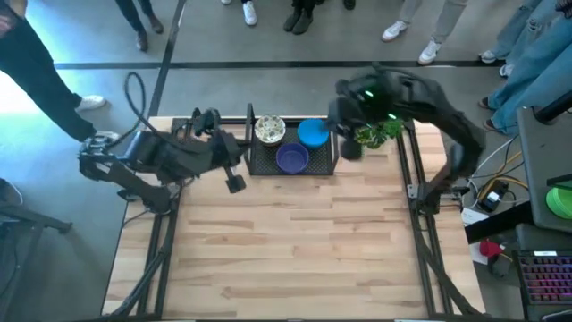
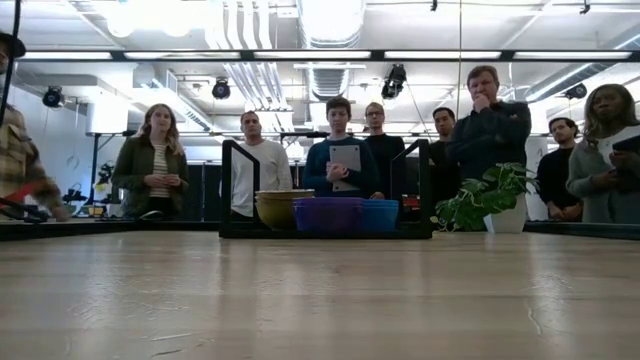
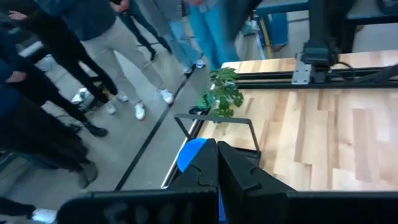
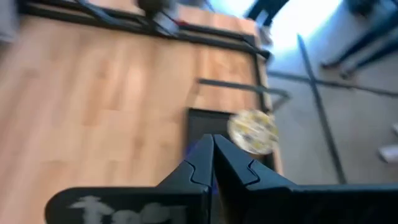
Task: Pick & Place Mini bowls
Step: Return to Home Position
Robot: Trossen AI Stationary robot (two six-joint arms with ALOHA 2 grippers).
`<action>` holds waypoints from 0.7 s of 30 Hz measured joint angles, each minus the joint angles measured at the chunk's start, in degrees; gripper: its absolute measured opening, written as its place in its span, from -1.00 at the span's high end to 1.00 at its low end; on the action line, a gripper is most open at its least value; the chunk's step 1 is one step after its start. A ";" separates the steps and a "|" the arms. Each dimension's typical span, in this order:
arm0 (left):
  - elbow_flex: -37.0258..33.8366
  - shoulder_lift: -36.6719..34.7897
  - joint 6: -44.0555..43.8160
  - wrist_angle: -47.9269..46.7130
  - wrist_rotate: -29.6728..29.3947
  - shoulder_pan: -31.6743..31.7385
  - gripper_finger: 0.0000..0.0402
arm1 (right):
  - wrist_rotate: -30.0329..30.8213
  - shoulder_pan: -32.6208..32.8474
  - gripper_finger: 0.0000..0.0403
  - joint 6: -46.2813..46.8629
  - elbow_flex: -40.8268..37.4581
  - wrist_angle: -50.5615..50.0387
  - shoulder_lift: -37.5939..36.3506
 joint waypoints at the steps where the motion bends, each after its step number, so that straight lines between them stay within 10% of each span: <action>1: -0.42 -0.82 0.43 0.04 1.31 0.44 1.00 | -0.33 1.56 0.96 0.71 -0.90 -0.04 -1.57; 21: -32.34 -27.76 6.46 29.46 24.51 6.69 1.00 | -13.00 12.51 0.96 15.92 -33.92 17.93 -33.51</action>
